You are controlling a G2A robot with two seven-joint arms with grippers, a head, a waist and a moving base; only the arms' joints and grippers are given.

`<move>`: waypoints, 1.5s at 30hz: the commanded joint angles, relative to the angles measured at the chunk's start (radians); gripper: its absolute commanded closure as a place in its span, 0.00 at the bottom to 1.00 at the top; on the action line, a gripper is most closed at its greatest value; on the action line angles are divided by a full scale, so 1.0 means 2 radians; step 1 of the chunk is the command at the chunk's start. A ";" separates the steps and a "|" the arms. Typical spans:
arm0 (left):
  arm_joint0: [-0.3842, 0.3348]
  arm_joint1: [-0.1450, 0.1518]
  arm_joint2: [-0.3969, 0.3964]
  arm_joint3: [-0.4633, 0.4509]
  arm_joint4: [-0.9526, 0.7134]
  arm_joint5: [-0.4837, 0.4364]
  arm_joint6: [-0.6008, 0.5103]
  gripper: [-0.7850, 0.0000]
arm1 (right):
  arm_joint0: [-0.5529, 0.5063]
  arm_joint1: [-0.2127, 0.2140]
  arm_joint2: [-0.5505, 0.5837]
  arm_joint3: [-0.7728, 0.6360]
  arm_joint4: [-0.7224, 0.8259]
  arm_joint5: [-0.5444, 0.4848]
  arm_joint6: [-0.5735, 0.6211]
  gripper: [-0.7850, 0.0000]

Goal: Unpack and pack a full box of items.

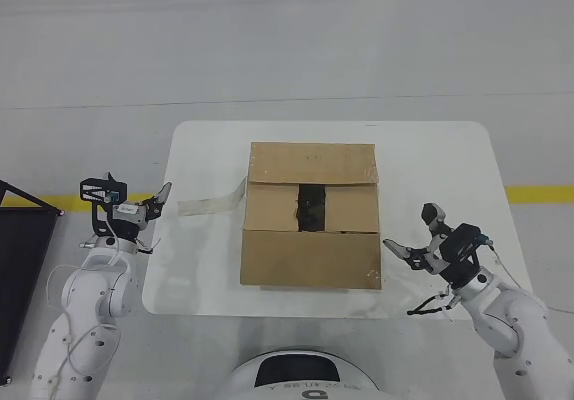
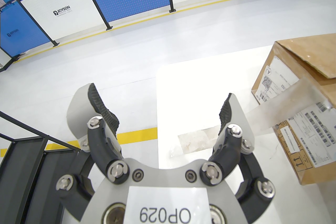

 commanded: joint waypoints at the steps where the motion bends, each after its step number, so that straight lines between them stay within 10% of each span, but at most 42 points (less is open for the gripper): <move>1: 0.000 0.000 0.000 0.000 0.000 0.000 0.000 0.00 | 0.000 0.000 0.000 0.000 0.000 0.000 0.000 0.00; 23: 0.000 0.000 0.000 0.000 0.000 0.000 0.000 0.00 | 0.055 -0.005 -0.064 -0.075 -0.014 0.076 0.083 0.00; 33: 0.000 0.000 0.000 0.000 0.000 0.000 0.000 0.00 | 0.206 -0.018 -0.199 0.000 -0.106 0.167 0.264 0.00; 45: 0.000 0.000 0.000 0.000 0.000 0.000 0.000 0.00 | 0.268 -0.031 -0.228 0.035 -0.076 0.250 0.282 0.00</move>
